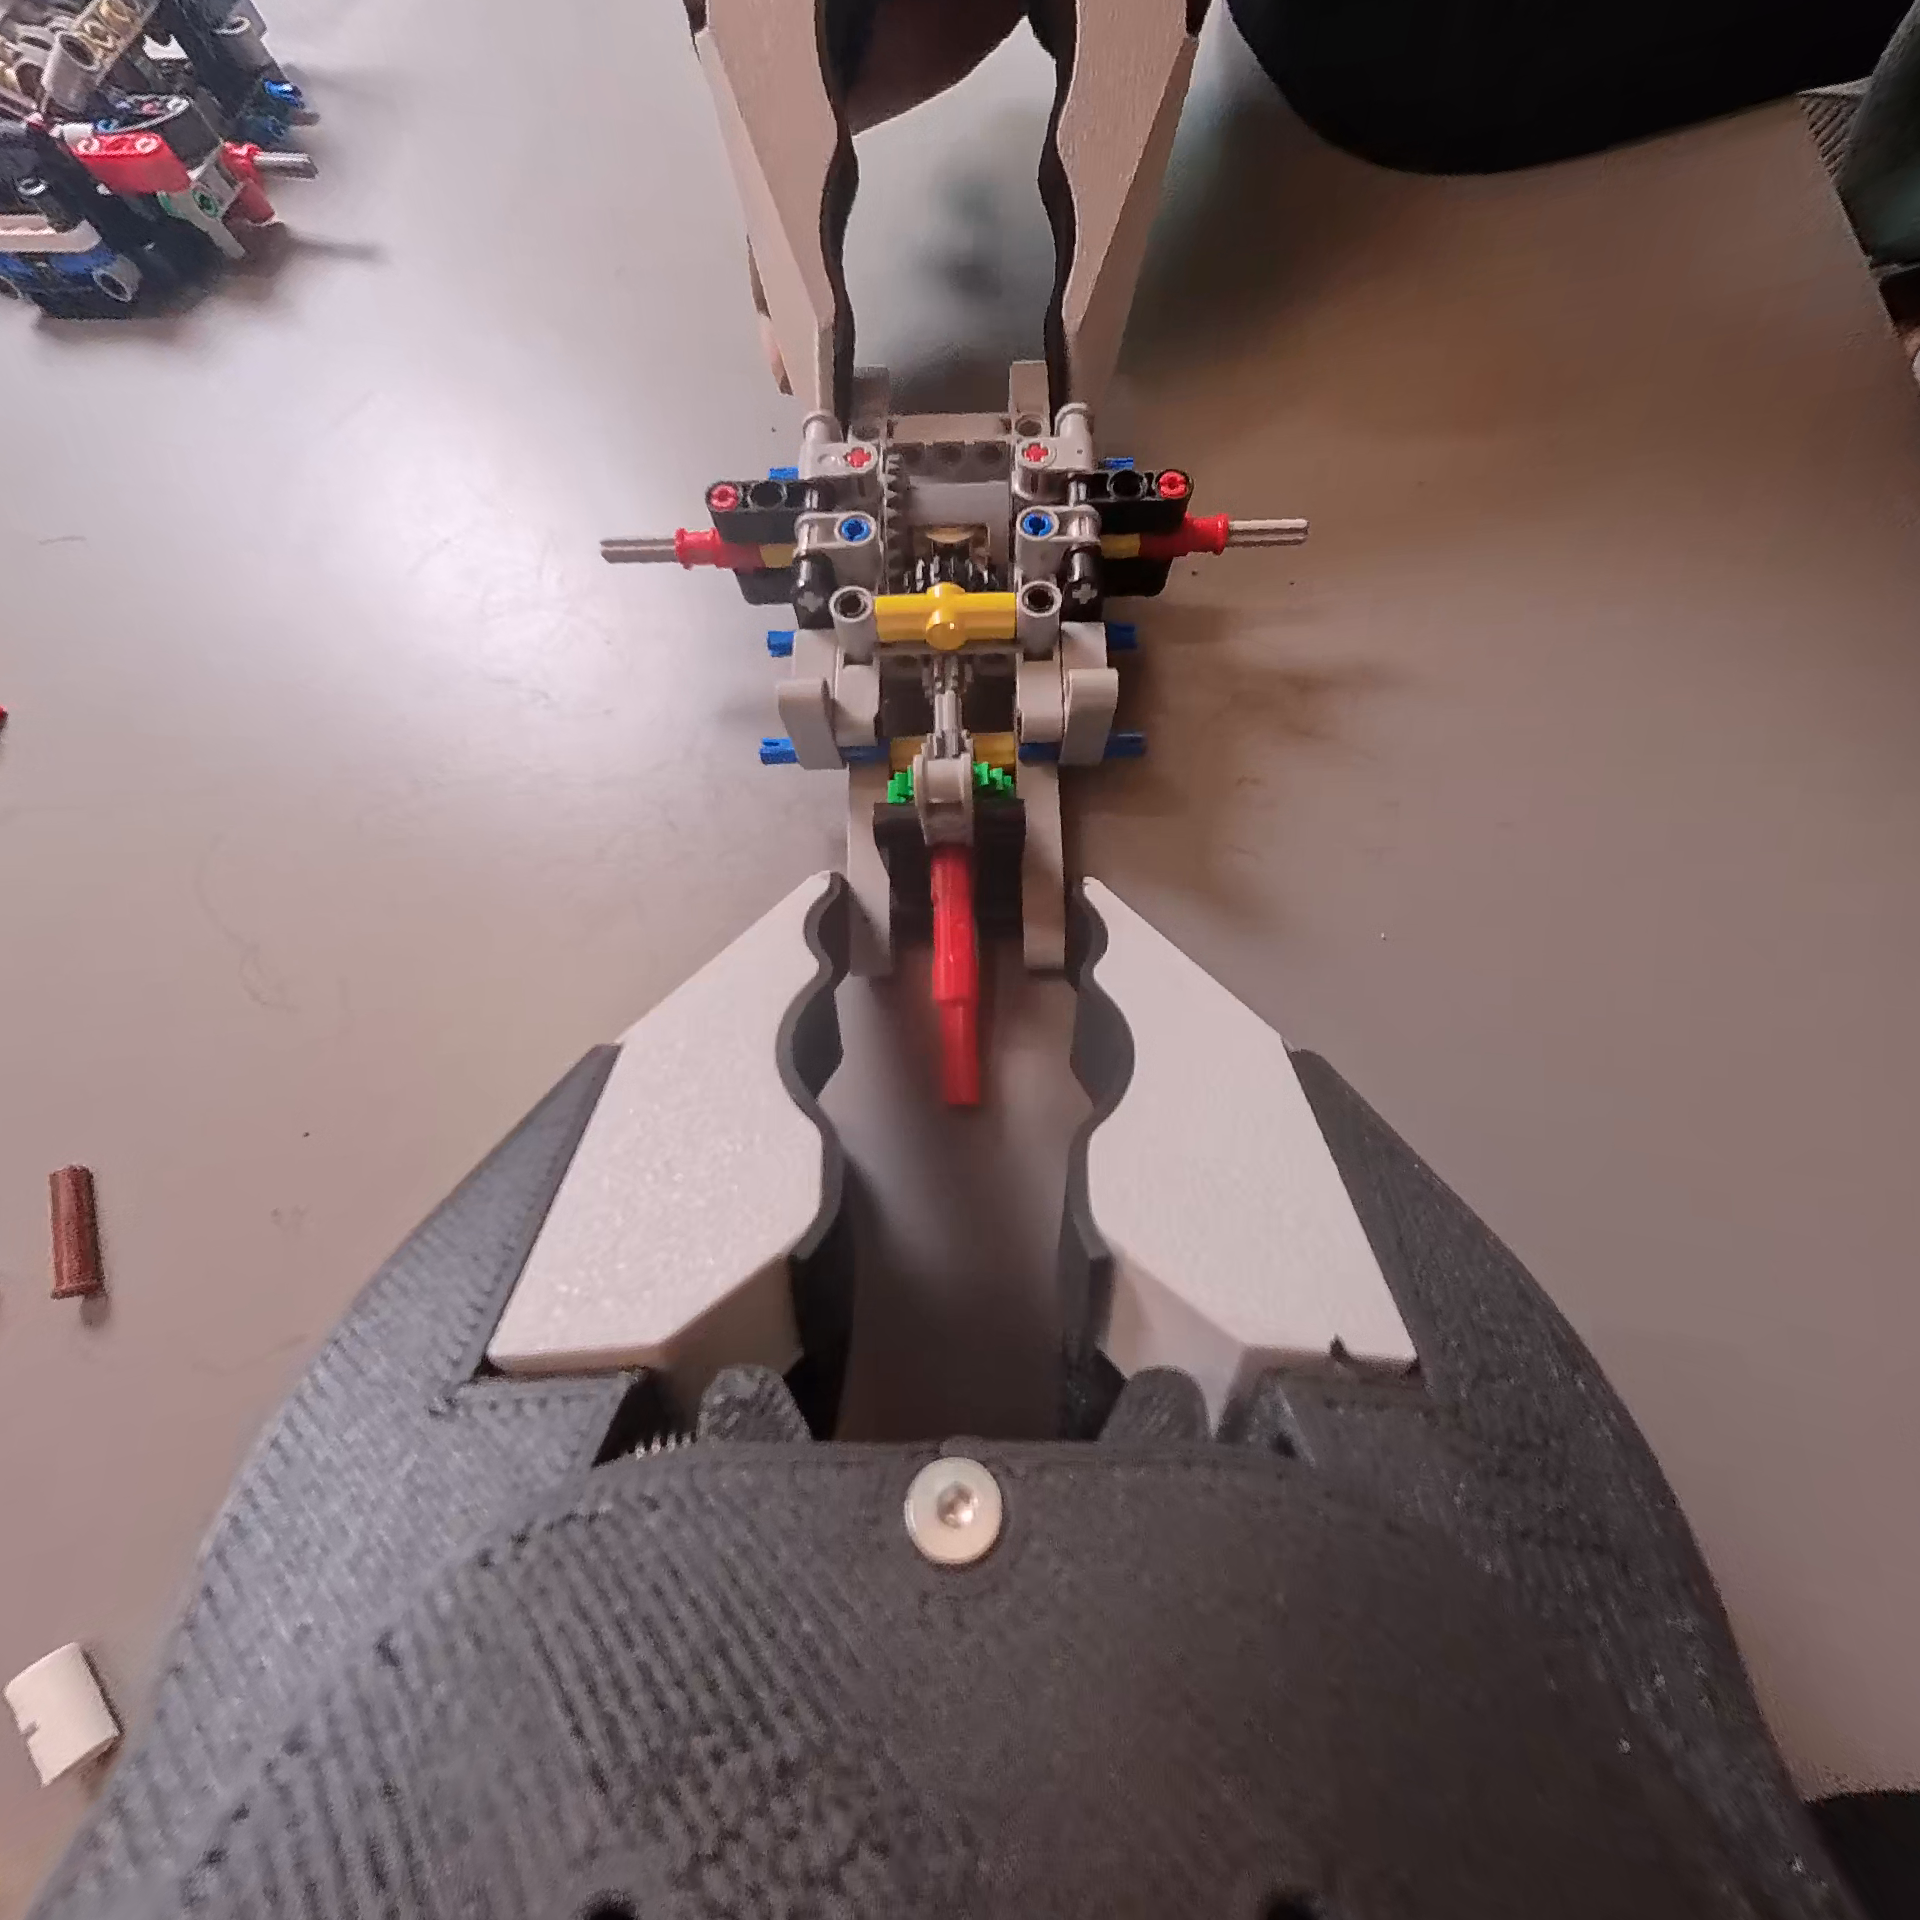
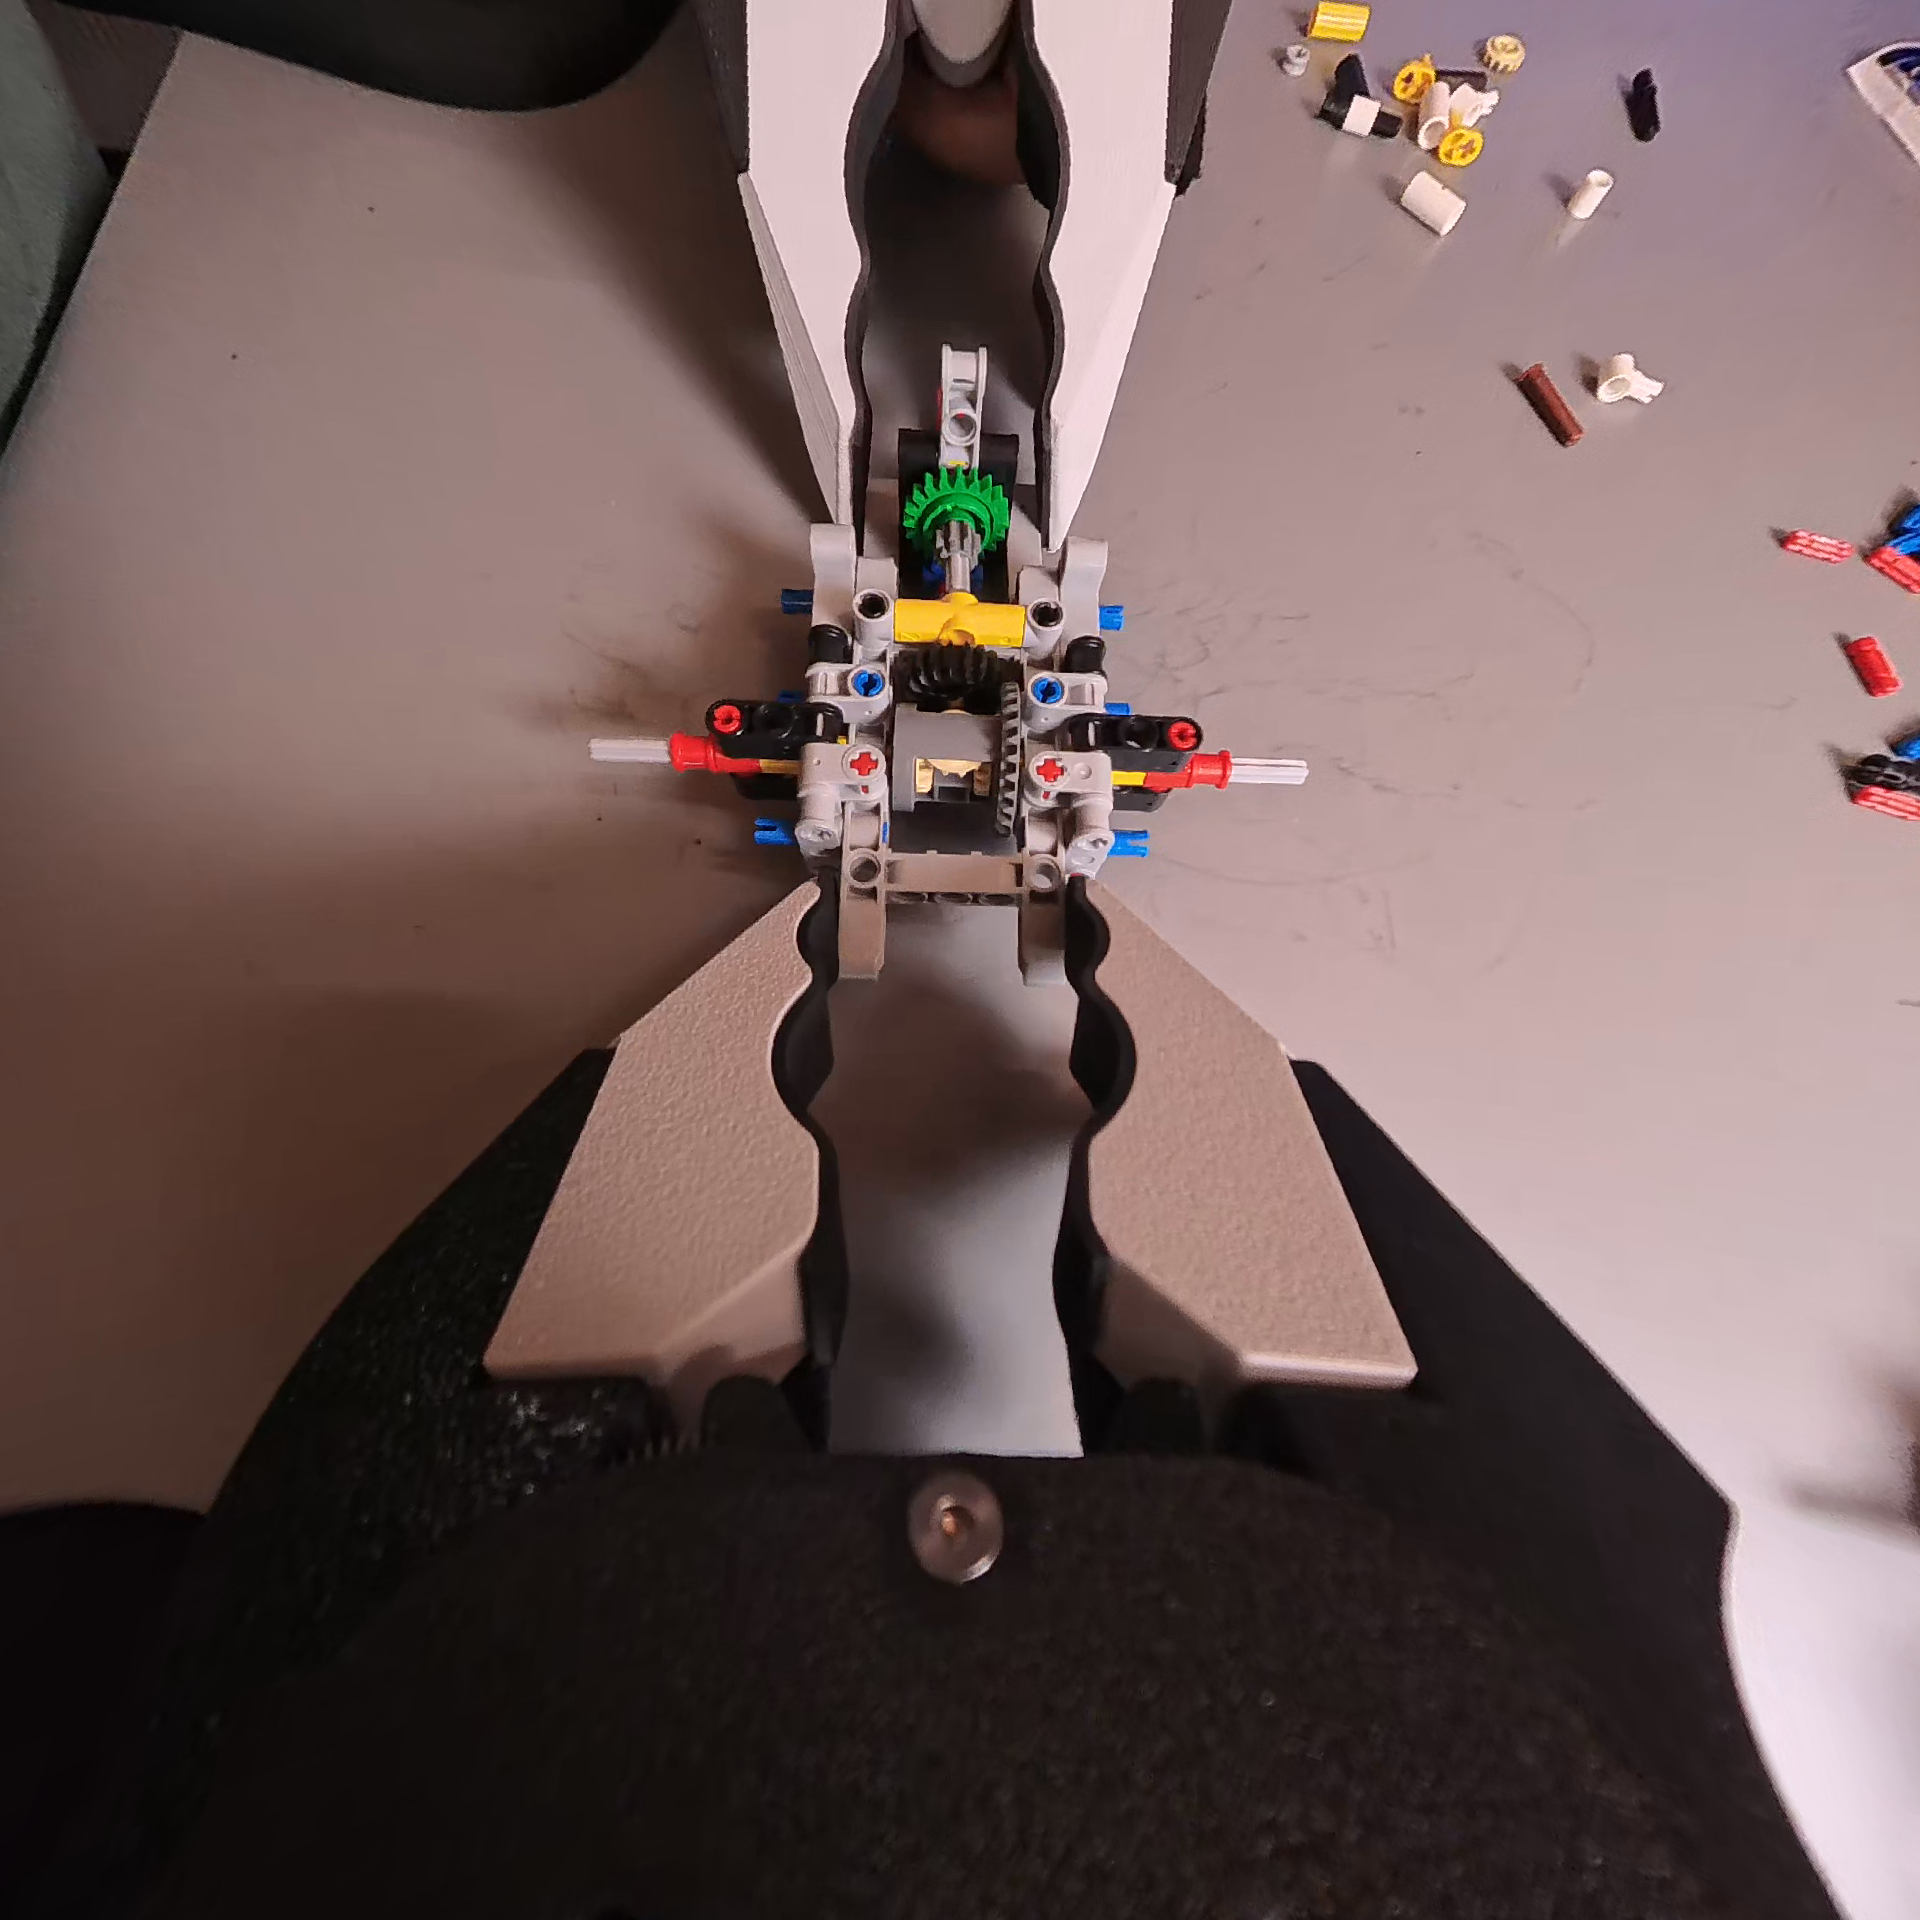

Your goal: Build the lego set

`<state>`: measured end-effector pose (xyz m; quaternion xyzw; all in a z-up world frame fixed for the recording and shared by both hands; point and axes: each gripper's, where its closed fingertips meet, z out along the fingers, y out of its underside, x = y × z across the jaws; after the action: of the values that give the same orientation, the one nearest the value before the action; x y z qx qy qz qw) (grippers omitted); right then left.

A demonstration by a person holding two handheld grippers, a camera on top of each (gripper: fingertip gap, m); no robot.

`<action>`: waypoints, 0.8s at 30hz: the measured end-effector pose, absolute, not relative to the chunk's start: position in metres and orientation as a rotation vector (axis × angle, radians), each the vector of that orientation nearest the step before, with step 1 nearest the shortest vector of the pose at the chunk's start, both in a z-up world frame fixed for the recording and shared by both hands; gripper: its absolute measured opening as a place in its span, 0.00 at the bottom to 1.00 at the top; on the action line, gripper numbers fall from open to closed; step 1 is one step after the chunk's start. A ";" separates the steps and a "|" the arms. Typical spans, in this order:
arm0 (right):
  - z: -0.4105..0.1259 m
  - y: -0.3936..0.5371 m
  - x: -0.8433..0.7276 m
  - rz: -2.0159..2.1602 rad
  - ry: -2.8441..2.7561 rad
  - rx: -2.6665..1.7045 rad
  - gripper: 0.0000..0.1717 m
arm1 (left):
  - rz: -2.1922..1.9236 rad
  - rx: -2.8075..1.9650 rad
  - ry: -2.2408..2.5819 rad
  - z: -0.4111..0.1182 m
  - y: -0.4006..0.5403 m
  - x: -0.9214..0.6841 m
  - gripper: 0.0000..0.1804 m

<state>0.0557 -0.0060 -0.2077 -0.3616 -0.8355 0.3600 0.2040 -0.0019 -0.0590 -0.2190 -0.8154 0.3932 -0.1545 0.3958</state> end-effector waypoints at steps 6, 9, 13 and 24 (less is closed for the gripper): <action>-0.198 -0.008 0.056 1.073 -2.293 -1.017 0.24 | -0.400 -2.085 1.004 -0.219 -0.061 0.001 0.22; -0.202 -0.008 0.056 1.067 -2.295 -1.027 0.24 | -0.404 -2.081 1.001 -0.219 -0.061 0.001 0.23; -0.203 -0.007 0.055 1.077 -2.278 -1.034 0.24 | -0.398 -2.071 0.992 -0.218 -0.061 -0.002 0.23; -0.203 -0.003 0.053 1.071 -2.250 -1.033 0.24 | -0.366 -2.027 0.959 -0.207 -0.057 -0.006 0.10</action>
<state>0.0534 -0.0028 -0.2035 -0.3735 -0.8136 0.3874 0.2204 -0.0059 -0.0572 -0.2069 -0.8090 0.3828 -0.1462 0.4214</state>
